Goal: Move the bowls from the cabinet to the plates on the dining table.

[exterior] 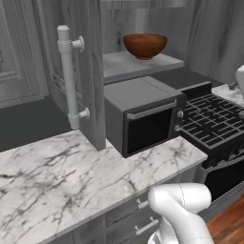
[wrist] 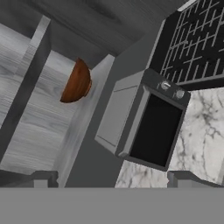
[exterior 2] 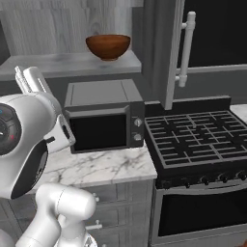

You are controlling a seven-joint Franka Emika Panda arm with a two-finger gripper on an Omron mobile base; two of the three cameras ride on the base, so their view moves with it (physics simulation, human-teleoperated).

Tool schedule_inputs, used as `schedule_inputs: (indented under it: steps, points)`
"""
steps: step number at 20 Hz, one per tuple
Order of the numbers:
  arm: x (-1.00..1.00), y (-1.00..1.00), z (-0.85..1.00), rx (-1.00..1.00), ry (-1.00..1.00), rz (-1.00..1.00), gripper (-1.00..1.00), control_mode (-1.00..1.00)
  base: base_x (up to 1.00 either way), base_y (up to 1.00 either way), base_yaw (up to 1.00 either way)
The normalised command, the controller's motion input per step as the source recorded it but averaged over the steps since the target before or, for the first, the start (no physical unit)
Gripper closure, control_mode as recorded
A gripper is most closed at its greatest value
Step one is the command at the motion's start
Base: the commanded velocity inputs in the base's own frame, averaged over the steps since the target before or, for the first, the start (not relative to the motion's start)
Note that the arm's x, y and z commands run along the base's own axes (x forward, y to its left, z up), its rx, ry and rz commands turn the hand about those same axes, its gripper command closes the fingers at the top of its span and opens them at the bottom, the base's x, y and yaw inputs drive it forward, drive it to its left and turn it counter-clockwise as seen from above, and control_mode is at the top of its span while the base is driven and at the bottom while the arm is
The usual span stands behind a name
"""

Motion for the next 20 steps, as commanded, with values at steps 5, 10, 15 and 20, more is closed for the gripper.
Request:
schedule_inputs:
  steps: [5, 10, 15, 20]
  points:
    - [0.0, 0.0, 0.0, 0.0, 0.0, 0.0, -1.0, 1.0, 0.62, 0.06, -0.01]
    - [0.0, 0.0, 0.0, 0.0, 0.0, 0.0, -1.0, 1.0, 0.58, -0.05, 0.06]
    - [0.0, 0.0, 0.0, 0.0, 0.0, 0.0, -1.0, 1.0, 0.04, -0.01, -0.23]
    - [0.0, 0.0, 0.0, 0.0, 0.0, 0.0, -1.0, 1.0, 0.09, 0.1, -0.23]
